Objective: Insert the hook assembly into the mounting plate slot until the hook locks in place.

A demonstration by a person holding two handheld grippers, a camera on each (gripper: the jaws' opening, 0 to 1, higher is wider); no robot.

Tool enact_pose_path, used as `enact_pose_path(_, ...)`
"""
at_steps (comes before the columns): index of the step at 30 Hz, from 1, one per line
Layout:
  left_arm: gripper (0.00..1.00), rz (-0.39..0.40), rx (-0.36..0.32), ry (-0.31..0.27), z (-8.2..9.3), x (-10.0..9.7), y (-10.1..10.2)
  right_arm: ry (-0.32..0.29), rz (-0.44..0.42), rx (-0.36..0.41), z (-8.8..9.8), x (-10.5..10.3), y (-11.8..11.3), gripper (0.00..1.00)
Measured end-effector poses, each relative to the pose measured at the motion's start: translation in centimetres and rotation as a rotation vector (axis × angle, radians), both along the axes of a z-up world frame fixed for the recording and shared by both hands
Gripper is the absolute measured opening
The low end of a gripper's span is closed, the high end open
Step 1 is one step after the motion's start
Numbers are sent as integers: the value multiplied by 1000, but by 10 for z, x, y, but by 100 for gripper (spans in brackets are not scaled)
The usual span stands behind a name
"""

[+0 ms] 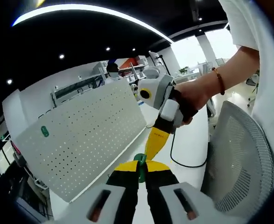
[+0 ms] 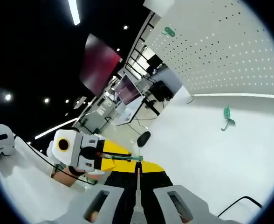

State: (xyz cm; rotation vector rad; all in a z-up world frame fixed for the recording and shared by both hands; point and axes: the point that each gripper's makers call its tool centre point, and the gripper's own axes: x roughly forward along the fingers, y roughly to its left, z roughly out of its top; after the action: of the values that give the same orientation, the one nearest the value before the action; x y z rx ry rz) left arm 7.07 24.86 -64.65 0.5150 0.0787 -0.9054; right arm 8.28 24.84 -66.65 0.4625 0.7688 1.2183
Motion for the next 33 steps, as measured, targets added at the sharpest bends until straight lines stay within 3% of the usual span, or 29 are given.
enact_pose_path(10, 3, 16, 49, -19, -7, 5, 3, 0, -3, -40, -3, 0, 4, 0)
enact_pose_path(14, 3, 20, 29, -11, -5, 9, 6, -51, 3, -55, 0, 1, 6, 0)
enact_pose_path(17, 3, 18, 38, -39, -3, 10, 6, -48, -11, -50, 3, 4, 7, 0)
enact_pose_path(22, 4, 39, 69, -34, -8, 12, 7, -69, -23, -98, 1, 7, 9, 0)
enact_pose_path(25, 4, 54, 70, -34, -8, 13, 9, -70, -29, -99, 1, 8, 10, 0)
enact_pose_path(28, 4, 92, 111, -23, -13, 16, 17, -71, -48, -96, 3, 11, 9, 0)
enact_pose_path(33, 4, 111, 101, -3, -14, 17, 20, -96, -57, -147, 1, 10, 11, 0)
